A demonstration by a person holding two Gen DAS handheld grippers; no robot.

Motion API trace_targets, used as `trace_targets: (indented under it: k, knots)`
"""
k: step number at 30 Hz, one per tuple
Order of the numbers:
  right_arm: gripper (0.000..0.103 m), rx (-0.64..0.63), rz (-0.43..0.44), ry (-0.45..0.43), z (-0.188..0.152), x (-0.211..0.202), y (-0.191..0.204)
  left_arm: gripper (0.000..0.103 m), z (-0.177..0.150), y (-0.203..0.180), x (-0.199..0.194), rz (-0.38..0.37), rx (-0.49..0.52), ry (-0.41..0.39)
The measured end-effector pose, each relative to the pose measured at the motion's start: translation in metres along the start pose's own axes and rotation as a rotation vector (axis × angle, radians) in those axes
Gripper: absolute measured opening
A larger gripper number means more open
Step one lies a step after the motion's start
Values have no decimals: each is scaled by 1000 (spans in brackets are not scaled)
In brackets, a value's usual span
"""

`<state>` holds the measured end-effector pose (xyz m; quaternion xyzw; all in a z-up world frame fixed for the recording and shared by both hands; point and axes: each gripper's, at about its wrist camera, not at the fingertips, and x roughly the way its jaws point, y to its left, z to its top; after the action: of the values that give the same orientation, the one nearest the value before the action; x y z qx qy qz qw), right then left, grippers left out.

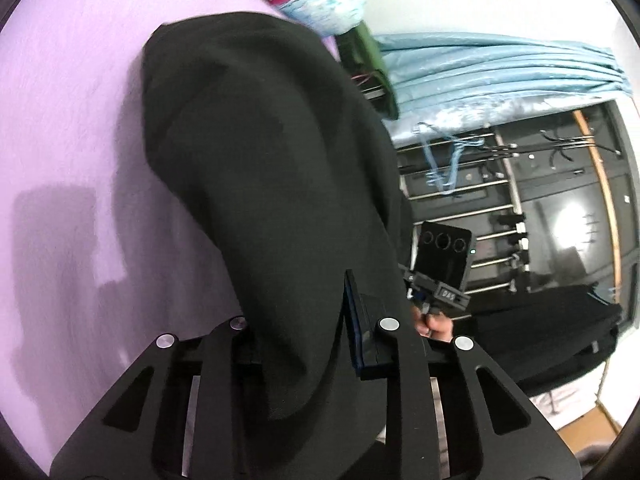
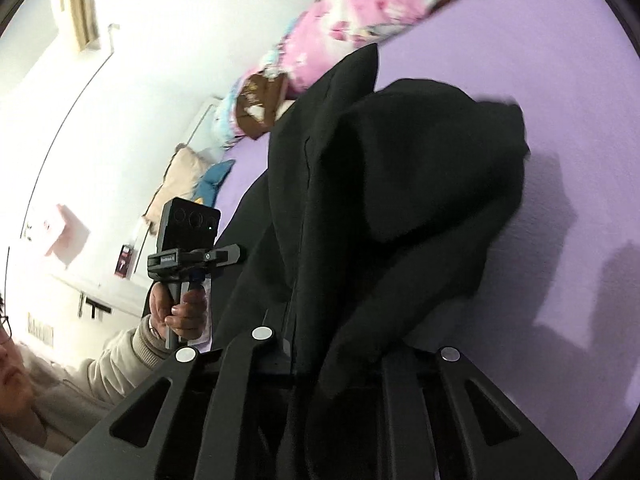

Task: Fold large clothes
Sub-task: 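Lift the folded jacket bundle with both grippers and carry it toward the pillows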

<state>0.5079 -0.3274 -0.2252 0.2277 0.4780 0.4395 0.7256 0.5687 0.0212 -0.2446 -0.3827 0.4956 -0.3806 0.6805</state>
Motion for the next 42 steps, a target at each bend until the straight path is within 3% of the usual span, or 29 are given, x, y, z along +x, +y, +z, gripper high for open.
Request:
trace_targets:
  k: [6,12,16,28,34,42]
  knots:
    - [12,-70,45,-27,6,-8,82,23,-19,-49,-69,-25,23,-72]
    - [12,-168,97,-19,12,7,182,23,-52,-100,-176,-17,48,-166]
    - [12,-234,147,8,16,40,248,23,-82,-120,-256,15,42,-238]
    - [13,-324,369,164,24,239,417,23,-174,-124,-501,191,-48,-471]
    - [13,-361,439,280,15,346,471,23,-227,-85,-601,238,-144,-578]
    - [13,-332,490,405,-5,462,498,23,-276,-20,-684,274,-263,-657]
